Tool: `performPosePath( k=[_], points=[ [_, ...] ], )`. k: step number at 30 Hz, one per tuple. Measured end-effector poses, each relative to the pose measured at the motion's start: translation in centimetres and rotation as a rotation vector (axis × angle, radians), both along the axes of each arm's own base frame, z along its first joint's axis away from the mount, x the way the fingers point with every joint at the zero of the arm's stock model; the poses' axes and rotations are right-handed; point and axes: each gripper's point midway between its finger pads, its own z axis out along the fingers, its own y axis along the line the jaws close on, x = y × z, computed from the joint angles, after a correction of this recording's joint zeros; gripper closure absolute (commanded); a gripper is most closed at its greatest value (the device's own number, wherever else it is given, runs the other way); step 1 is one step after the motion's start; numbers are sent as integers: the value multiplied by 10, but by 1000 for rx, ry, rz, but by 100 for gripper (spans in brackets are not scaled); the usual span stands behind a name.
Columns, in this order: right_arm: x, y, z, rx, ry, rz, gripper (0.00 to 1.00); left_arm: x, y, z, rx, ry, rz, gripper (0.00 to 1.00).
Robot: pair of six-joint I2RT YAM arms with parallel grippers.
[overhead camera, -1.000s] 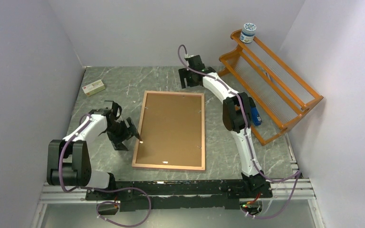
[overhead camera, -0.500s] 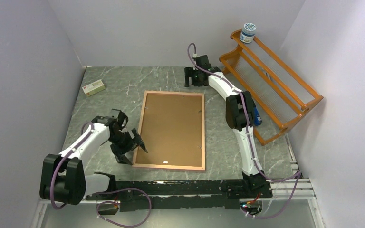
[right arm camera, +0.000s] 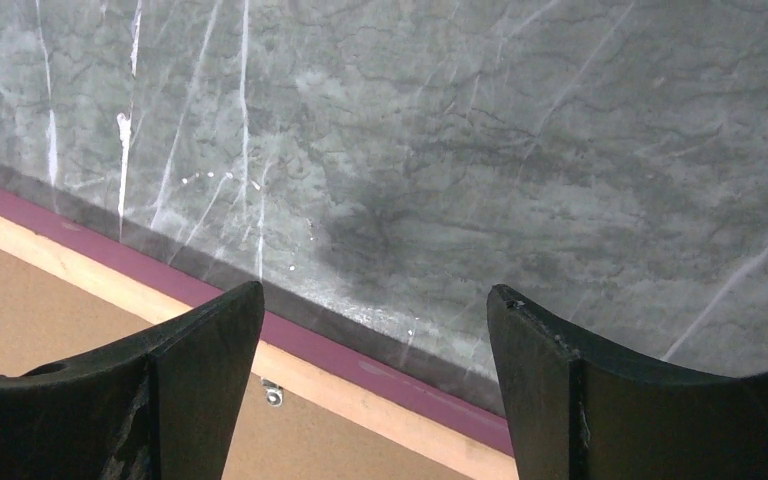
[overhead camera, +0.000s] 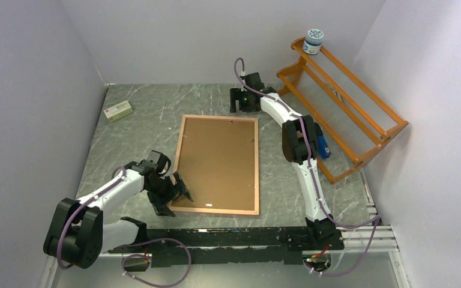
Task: Put the photo into the frame
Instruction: Adjust the photo frame at the center of the board.
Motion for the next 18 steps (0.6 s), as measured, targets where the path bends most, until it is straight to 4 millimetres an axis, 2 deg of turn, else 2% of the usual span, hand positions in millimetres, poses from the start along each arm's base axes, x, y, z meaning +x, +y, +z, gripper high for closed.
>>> performPosePath(
  k=[5,10,14,18],
  points=[
    [2,2,-2,18,1,16,14,-3,-4,-5,12,20,3,8],
    [2,-1,-2,43,11,29,20,1,-2,-7,41,1,21,6],
    [-1,-8,-2,84,26,24,21,26,7,-6,89,-135,41,6],
    [-22,-27,-1,115,80,1,22,58,19,-5,104,-220,92,8]
  ],
)
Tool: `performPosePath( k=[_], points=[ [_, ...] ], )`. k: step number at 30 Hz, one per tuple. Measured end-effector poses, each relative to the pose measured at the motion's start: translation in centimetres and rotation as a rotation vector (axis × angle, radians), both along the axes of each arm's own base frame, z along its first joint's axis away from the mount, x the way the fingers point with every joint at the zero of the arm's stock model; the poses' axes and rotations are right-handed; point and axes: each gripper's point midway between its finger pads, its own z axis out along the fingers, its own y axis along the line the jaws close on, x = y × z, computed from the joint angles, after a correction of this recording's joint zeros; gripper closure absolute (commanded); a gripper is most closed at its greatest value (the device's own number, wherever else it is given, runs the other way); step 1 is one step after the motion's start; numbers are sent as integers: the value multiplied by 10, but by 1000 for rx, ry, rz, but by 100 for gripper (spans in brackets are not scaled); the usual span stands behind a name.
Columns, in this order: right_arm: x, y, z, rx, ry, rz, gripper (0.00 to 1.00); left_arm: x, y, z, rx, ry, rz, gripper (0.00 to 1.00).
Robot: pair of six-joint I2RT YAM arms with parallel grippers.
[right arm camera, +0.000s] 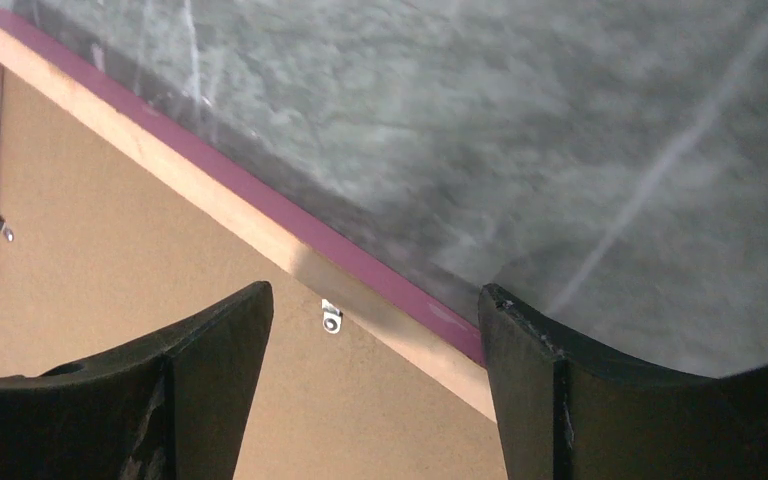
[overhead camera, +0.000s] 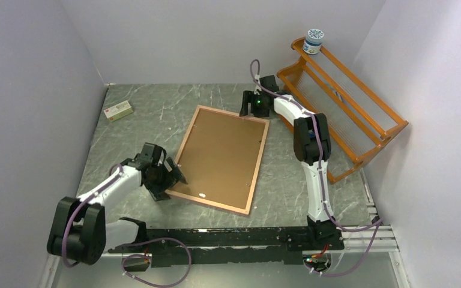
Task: Put the photo into the frame
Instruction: Adjust the photo frame at the center of the board.
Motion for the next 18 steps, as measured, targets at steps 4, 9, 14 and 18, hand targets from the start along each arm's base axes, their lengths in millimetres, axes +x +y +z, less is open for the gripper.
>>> performPosePath(
  k=[4,9,14,18],
  points=[
    [-15,-19,-1,9,39,-30,24,25,16,-1,9,4,54,8],
    [-41,-30,-2,13,72,-68,25,56,43,0,31,15,109,9],
    [-82,-41,-4,-7,129,-130,26,93,73,-1,109,27,107,10],
    [-125,-53,-8,-61,178,-202,27,126,89,-3,131,5,96,12]
  ],
)
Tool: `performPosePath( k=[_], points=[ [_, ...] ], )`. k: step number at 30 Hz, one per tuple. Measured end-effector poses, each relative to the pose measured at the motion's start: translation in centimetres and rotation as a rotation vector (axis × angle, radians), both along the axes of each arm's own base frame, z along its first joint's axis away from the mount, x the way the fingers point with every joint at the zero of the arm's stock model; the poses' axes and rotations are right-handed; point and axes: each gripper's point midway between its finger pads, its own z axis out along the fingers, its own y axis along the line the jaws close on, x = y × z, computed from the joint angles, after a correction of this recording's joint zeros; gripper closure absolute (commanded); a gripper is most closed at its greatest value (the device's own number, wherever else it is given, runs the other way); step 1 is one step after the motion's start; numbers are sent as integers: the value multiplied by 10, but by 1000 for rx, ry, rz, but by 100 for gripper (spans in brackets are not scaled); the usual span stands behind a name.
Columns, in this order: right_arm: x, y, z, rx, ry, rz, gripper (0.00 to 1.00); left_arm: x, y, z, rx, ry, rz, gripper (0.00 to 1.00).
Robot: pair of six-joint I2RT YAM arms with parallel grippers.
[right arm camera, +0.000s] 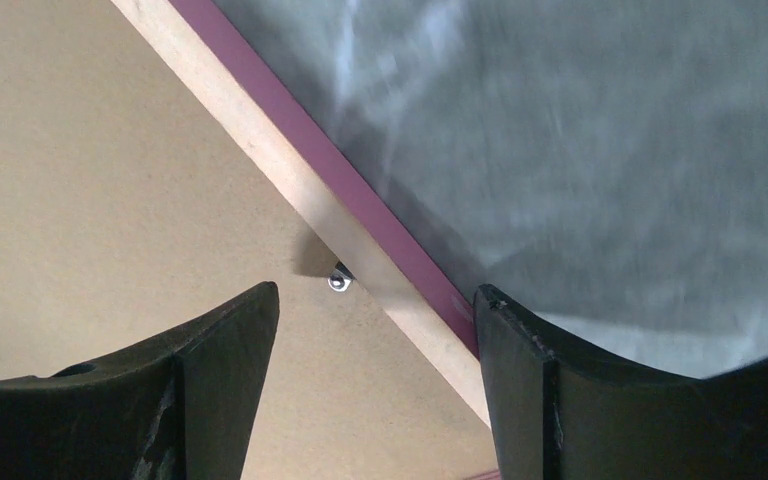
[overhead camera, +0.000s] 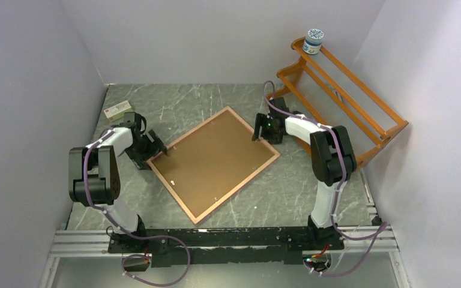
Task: Put the photo into the frame
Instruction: Adjust the photo frame at the center of the board.
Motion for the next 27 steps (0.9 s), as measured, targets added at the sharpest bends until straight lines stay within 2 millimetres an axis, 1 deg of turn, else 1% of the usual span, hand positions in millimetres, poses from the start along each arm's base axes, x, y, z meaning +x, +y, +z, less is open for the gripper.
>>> performPosePath(
  k=[4,7,10,13,15,17,21,22,25,27],
  points=[
    [-41,-10,-4,-92,32,-54,27,20,2,-1,-14,-8,-27,14],
    [-73,-18,-7,-162,52,-87,28,34,-2,0,-48,-30,-53,16],
    [-97,-22,-8,-203,65,-115,28,51,-7,3,-93,-56,-85,16],
    [-113,-25,-8,-231,80,-144,28,73,-14,5,-142,-90,-125,13],
    [-115,-26,-7,-238,84,-169,28,85,-16,7,-155,-103,-135,7],
    [-117,-25,-7,-240,87,-190,27,89,-15,8,-149,-102,-138,6],
    [-119,-22,-7,-239,89,-204,22,80,-16,7,-111,-75,-157,6],
    [-119,-21,-6,-238,91,-205,21,75,-17,7,-104,-68,-165,6],
    [-117,-19,0,-237,91,-200,17,44,-20,6,-103,-16,-186,6],
    [-112,-15,7,-228,79,-196,16,24,-20,7,-101,16,-191,6]
  ],
)
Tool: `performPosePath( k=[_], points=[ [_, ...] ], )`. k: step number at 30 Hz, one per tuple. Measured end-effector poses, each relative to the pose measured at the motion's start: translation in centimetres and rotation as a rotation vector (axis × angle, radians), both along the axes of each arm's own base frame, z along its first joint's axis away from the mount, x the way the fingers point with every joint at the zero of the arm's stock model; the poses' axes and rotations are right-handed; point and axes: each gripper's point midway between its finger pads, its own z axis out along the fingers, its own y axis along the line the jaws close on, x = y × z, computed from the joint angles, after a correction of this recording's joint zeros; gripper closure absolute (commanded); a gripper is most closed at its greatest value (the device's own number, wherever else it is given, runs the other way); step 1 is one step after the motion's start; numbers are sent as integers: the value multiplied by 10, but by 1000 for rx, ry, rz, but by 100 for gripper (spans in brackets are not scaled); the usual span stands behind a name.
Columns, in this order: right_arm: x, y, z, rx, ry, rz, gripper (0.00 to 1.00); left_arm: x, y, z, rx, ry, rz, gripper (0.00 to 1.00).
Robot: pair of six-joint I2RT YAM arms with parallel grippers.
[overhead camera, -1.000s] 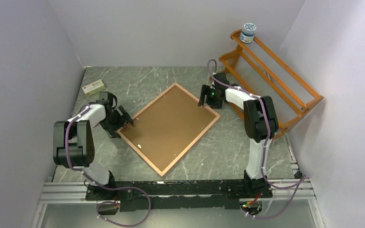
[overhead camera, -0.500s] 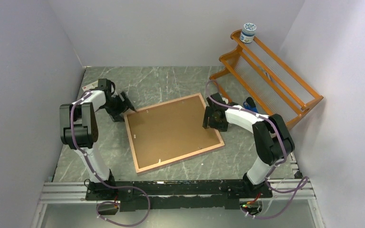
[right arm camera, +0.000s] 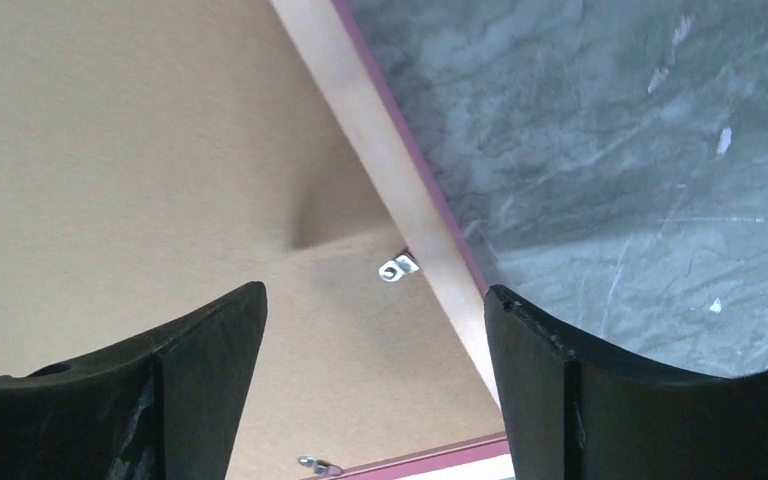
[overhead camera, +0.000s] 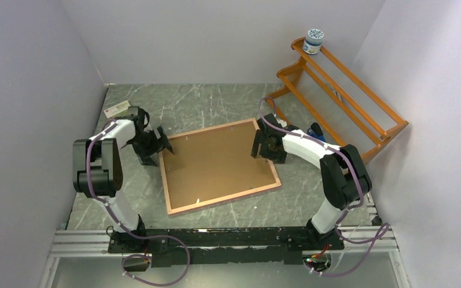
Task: Put the photo into the frame
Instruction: Install the photo frame at the center of the board.
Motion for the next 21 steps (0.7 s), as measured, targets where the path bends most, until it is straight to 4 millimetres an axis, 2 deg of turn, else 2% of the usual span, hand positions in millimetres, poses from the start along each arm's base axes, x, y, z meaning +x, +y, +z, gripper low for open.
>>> performPosePath(
  k=[5,9,13,18,21],
  points=[
    [17,8,19,19,-48,23,15,-31,0,8,8,21,-15,14],
    [20,8,22,24,-54,36,15,-47,-4,11,8,45,-42,22],
    [21,3,22,25,-48,37,15,-57,-13,8,50,71,-104,29],
    [23,-2,22,24,-47,35,16,-68,-19,3,133,101,-156,49],
    [24,-4,22,23,-47,31,17,-72,-11,-1,191,125,-141,50]
  ],
)
